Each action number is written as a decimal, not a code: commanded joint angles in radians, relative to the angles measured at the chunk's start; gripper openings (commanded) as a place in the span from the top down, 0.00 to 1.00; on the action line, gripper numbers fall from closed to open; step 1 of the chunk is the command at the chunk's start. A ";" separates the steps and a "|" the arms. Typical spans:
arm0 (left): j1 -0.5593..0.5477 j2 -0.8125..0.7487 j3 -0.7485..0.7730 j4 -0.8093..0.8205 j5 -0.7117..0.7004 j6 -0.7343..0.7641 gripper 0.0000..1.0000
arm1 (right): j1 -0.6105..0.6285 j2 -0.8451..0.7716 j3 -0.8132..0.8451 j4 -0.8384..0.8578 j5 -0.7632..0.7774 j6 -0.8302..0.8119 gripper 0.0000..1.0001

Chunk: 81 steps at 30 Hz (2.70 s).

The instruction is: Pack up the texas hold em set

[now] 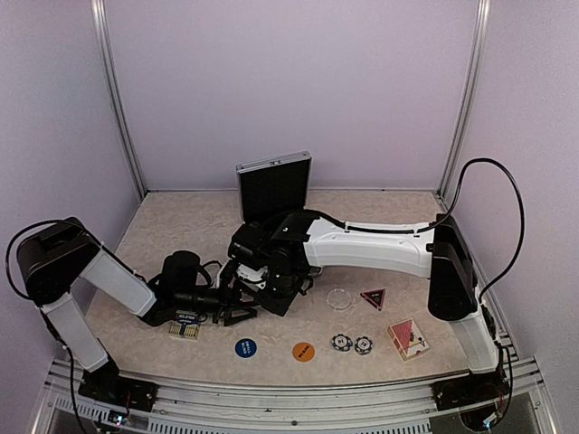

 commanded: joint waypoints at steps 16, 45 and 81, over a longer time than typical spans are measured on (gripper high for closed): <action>0.023 0.004 -0.031 0.117 0.028 -0.043 0.34 | 0.027 -0.073 -0.014 0.063 -0.029 0.013 0.58; -0.009 0.034 -0.017 0.210 0.064 -0.086 0.74 | 0.050 -0.073 -0.004 0.086 -0.058 0.002 0.58; -0.045 -0.172 -0.012 0.243 0.043 0.045 1.00 | -0.204 -0.725 -0.964 1.136 -0.859 0.411 0.14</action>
